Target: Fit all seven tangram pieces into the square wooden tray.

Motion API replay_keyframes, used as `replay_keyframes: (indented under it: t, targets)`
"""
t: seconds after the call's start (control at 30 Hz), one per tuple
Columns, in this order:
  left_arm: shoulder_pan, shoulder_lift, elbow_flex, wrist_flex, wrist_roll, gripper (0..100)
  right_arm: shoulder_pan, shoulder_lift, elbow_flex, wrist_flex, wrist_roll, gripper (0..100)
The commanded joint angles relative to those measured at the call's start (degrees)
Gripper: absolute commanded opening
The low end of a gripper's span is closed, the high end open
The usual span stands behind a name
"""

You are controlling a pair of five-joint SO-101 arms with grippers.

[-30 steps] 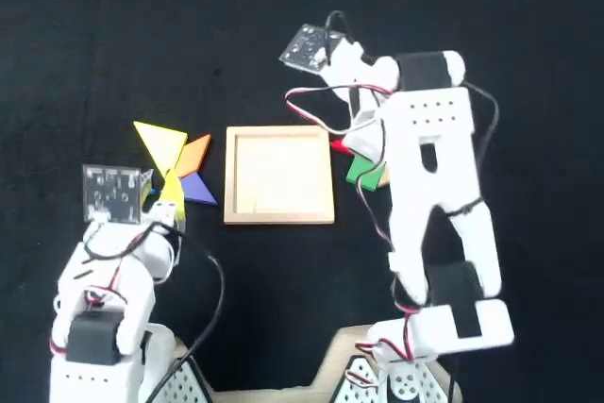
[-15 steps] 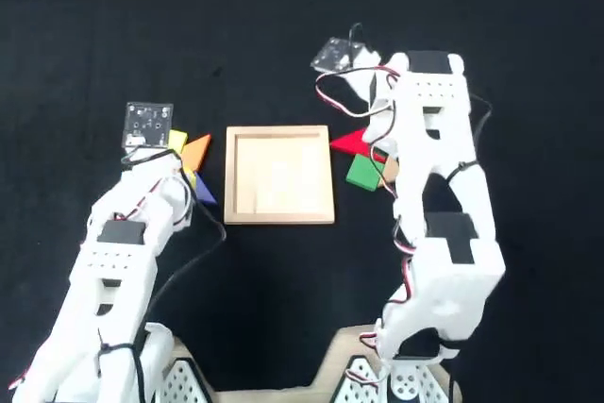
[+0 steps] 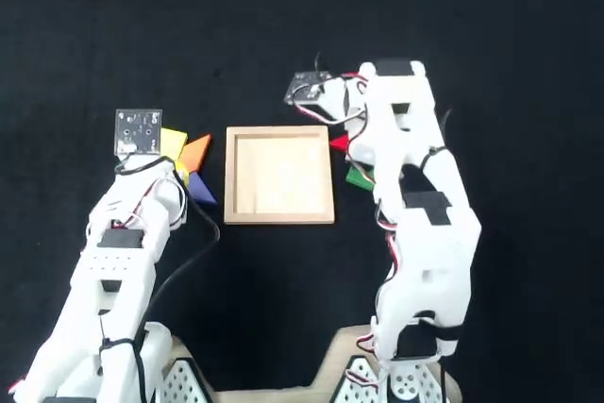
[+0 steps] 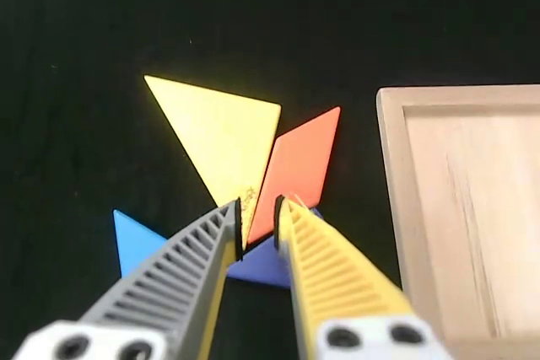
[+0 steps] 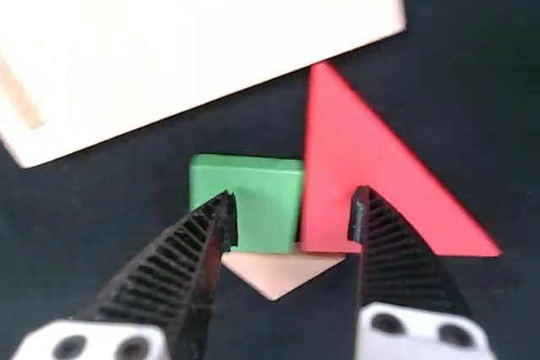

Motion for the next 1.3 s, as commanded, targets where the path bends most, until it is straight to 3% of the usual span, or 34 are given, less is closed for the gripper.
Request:
replay_keyframes:
  t: [0.0,0.27,0.47,0.93,1.27]
  targets:
    - [-0.8,-0.2,-0.1,-2.6,0.6,9,1.8,1.9,-8.2,-0.4,0.7,22.7]
    - [-0.4,-0.2,-0.2,-2.8,0.6,9,2.2,8.9,-15.3,0.2,0.8,22.6]
    - [-0.3,-0.2,-0.2,-2.9,0.6,9,4.1,11.7,-19.8,3.5,5.6,22.6]
    - [-0.3,-0.2,-0.2,-2.9,0.6,9,5.9,15.4,-20.8,5.4,8.4,23.0]
    - [-0.3,-0.2,-0.3,-2.9,0.6,9,6.8,15.3,-30.6,19.8,14.6,23.3]
